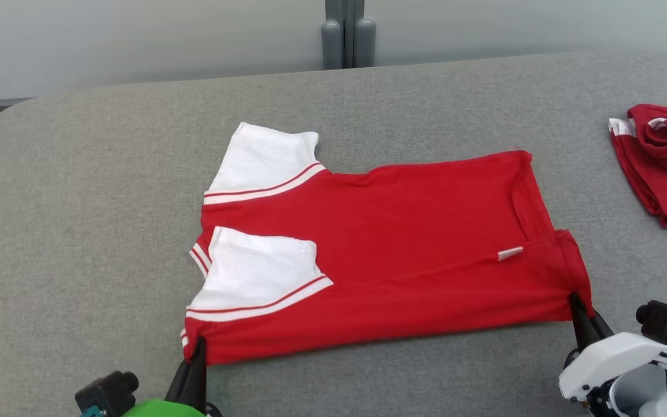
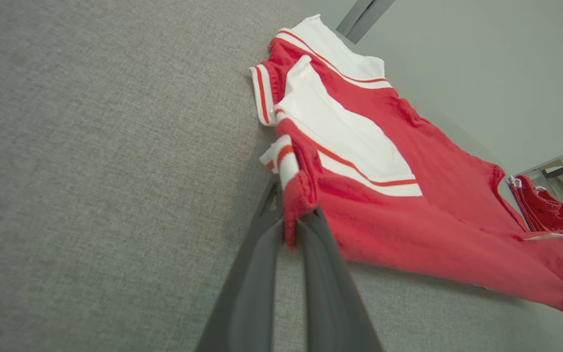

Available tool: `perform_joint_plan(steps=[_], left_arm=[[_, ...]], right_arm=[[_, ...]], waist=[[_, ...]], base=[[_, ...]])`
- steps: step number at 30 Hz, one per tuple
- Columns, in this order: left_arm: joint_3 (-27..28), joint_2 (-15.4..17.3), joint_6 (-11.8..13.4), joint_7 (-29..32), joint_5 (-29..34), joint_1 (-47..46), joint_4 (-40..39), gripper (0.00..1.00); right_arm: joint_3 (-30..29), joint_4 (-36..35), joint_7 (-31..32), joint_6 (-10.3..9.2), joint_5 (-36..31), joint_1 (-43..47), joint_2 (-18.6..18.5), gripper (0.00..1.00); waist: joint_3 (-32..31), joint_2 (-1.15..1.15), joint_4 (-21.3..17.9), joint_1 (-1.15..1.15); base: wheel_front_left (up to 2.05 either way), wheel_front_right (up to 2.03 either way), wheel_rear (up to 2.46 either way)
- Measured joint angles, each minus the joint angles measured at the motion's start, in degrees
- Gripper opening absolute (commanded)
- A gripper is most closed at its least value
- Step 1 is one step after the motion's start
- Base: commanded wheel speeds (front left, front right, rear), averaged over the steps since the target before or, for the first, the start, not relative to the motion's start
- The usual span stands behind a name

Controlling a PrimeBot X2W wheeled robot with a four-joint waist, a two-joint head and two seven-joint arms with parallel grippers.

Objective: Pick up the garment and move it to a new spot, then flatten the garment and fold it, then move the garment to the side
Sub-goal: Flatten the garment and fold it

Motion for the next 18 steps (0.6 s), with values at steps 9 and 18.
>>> perform_joint_plan(steps=[9, 18], left_arm=[[0.80, 1.70, 2.85, 0.71, 0.93, 2.09, -3.46, 1.00], [-0.34, 9.80, 2.14, 6.13, 7.08, -10.87, -7.28, 1.00]], right_arm=[[-0.19, -1.08, -0.09, -0.01, 0.98, 3.51, -0.07, 1.00], [-0.85, -4.97, -0.71, -0.01, -1.71, 0.96, -0.05, 1.00]], waist=[[0.74, 0.00, -1.07, 0.00], [2.94, 0.00, -2.53, 0.00]], base=[[0.00, 0.00, 0.00], [0.00, 0.00, 0.00]])
